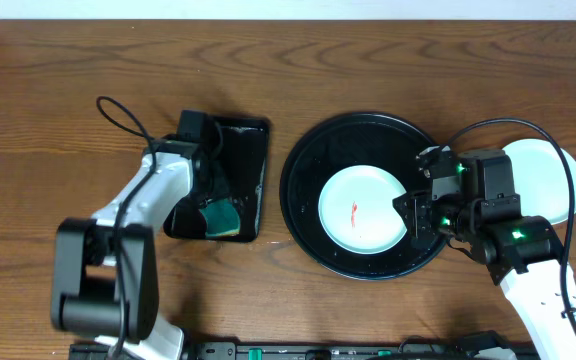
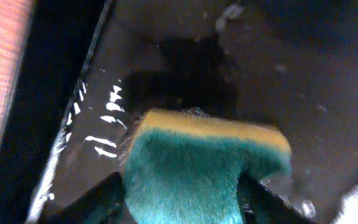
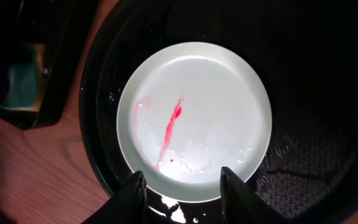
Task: Clean dirty plates on tray and stack at the side
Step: 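Grasp the teal sponge with the left gripper in the black tray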
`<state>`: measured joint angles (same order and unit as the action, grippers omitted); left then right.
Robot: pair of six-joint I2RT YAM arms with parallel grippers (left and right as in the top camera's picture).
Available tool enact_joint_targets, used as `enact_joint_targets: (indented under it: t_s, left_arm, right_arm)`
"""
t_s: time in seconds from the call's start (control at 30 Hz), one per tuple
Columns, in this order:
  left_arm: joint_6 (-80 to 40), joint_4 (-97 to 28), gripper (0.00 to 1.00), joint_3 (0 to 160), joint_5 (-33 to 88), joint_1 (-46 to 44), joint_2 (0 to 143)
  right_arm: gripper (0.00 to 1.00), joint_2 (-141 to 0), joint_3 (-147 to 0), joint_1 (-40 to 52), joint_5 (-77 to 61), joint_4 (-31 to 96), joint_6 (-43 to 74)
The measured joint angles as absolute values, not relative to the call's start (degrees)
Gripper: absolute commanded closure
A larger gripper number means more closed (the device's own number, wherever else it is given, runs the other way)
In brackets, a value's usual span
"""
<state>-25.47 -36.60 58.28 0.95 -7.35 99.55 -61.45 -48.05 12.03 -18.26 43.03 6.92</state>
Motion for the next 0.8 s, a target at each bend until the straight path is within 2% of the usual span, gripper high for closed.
enact_joint_targets:
  t_s: [0.17, 0.27, 0.3, 0.33, 0.4, 0.7, 0.8]
  left_arm:
    - [-25.10, -35.86, 0.92, 58.92, 3.09, -7.70, 101.56]
    - [-24.21, -37.06, 0.70, 59.70, 4.60, -7.57, 101.47]
    - [-23.49, -37.87, 0.58, 60.14, 5.02, -7.55, 101.23]
    - [-23.38, -38.83, 0.50, 60.58, 5.28, -7.55, 100.82]
    - [-23.14, -40.93, 0.41, 61.60, 5.78, -7.55, 99.04]
    - [-22.00, -49.69, 0.41, 64.12, 6.31, -7.84, 89.80]
    - [-22.02, -46.72, 0.43, 61.63, 6.31, -9.26, 90.21]
  right_arm:
    - [0.64, -61.45, -48.05, 12.03, -18.26, 43.48, 6.92]
    - [0.64, -61.45, -48.05, 12.03, -18.24, 43.48, 6.92]
    - [0.64, -61.45, -48.05, 12.03, -18.26, 43.48, 6.92]
    - [0.64, -61.45, -48.05, 12.03, -18.26, 43.48, 6.92]
    - [0.64, -61.45, -48.05, 12.03, -18.26, 43.51, 6.92]
    - [0.64, -61.45, -48.05, 12.03, -18.26, 43.51, 6.92]
    - [0.63, -61.45, -48.05, 12.03, -18.26, 43.51, 6.92]
